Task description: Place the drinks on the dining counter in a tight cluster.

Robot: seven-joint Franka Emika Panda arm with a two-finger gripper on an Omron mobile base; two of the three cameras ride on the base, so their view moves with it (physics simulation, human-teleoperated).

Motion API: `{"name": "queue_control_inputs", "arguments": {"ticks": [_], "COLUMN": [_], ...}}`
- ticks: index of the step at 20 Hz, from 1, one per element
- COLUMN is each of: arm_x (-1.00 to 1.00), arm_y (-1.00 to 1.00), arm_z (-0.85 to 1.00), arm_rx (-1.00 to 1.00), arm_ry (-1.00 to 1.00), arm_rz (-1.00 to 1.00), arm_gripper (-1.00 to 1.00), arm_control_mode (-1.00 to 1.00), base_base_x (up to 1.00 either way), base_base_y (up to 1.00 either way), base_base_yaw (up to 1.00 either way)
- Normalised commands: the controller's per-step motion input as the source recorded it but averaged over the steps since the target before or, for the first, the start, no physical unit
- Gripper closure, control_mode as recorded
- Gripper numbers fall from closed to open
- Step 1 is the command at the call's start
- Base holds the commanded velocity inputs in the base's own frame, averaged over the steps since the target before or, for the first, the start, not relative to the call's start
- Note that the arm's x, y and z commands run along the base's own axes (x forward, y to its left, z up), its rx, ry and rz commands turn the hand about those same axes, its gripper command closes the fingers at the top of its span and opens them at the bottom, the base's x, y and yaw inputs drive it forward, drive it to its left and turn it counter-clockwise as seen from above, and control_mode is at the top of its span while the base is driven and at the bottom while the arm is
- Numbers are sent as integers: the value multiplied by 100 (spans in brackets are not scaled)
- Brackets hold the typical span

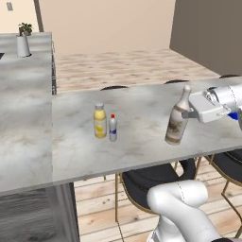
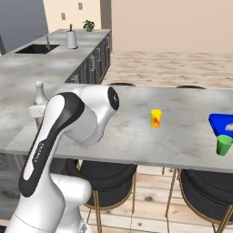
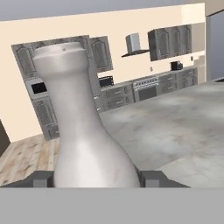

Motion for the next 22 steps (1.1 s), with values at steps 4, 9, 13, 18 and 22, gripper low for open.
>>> {"name": "queue_control_inputs", "arguments": {"ticks": [4,9,13,18,22], "arm_x": [0,0,60,100,100], "arm_y": [0,0,33,40,17], "arm_z": [0,0,0,4,0], "arm_rx": [0,0,0,-6,-14], "arm_ry": [0,0,8,30,28], "arm_rz": [0,0,2,10,15], "arm_gripper": [100,100,100,100,100], "arm_control_mode": [100,100,-100,-100,-100], "base_base_x": [0,0,2,0,0], "base_base_y": [0,0,0,0,0], "base_base_yaw": [0,0,0,0,0]}}
